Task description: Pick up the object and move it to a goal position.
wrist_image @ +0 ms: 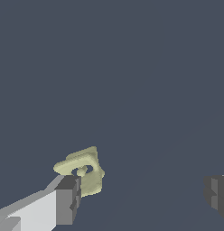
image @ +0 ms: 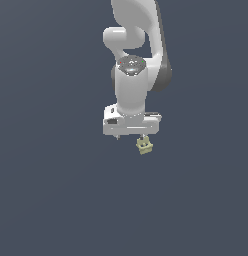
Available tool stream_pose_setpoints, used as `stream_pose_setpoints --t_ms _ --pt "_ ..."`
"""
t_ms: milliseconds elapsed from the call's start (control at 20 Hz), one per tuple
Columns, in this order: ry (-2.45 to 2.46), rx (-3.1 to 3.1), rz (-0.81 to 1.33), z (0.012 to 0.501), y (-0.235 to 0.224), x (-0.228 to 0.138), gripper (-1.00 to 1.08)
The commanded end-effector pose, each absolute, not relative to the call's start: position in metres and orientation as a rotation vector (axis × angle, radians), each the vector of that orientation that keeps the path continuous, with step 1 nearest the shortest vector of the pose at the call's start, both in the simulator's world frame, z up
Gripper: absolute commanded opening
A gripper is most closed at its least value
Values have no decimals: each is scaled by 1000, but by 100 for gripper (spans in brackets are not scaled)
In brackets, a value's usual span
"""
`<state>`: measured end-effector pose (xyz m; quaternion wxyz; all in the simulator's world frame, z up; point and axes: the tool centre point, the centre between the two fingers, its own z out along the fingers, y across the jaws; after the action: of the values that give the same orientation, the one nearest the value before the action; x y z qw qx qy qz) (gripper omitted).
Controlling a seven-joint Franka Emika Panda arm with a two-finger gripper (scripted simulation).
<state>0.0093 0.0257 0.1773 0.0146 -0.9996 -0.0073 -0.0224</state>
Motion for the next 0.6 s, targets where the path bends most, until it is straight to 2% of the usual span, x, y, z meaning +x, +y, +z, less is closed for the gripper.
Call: stream_pose_setpoints --t_ms 0,550 --pt "-23 -3111 -70 177 26 9 100" --pt "87 -3123 -27 159 -14 3 100"
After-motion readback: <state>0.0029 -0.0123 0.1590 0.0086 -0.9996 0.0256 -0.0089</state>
